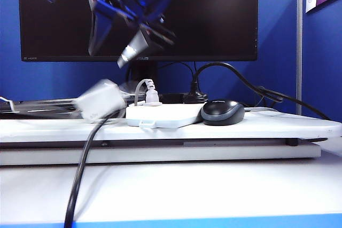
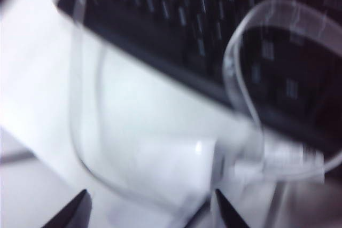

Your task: Unplug the white charger from the socket, then place it next to the socket.

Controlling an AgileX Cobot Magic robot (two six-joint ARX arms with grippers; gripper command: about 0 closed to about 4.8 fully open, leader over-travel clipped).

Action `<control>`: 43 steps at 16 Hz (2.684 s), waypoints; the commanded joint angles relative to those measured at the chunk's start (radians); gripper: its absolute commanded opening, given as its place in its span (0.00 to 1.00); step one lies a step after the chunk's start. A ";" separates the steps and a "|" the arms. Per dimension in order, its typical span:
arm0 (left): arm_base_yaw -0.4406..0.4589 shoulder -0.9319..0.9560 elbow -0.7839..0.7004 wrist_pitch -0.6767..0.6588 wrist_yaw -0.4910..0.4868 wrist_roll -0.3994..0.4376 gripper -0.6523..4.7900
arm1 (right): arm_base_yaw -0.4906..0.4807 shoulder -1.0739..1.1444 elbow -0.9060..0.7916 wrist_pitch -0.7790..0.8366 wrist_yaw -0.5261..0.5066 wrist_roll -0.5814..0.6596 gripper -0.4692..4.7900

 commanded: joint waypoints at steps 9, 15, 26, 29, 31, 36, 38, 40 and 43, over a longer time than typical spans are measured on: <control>0.000 -0.023 0.001 0.013 0.000 0.000 0.11 | 0.003 0.034 0.004 0.053 0.054 -0.120 0.08; 0.000 -0.037 0.001 0.015 0.000 0.000 0.11 | 0.003 0.079 0.004 0.068 0.050 -0.121 0.08; 0.000 -0.224 0.001 0.065 0.005 0.048 0.11 | -0.014 -0.201 0.027 0.062 0.051 -0.196 0.08; 0.000 -0.329 0.001 0.021 0.057 0.051 0.11 | -0.009 -0.389 0.026 0.060 0.051 -0.203 0.08; 0.000 -0.412 0.001 -0.060 0.076 0.053 0.11 | -0.008 -0.520 0.026 0.031 0.051 -0.223 0.08; 0.000 -0.677 0.001 -0.318 0.076 0.051 0.11 | -0.009 -0.783 -0.050 -0.148 0.077 -0.311 0.08; 0.000 -0.745 -0.003 -0.398 0.084 0.041 0.11 | -0.008 -0.861 -0.165 -0.096 0.077 -0.309 0.08; 0.000 -0.808 -0.049 -0.433 0.095 0.011 0.11 | -0.008 -0.982 -0.425 0.063 0.077 -0.299 0.08; 0.000 -0.827 -0.200 -0.369 0.118 -0.044 0.11 | -0.009 -1.111 -0.718 0.299 0.077 -0.299 0.08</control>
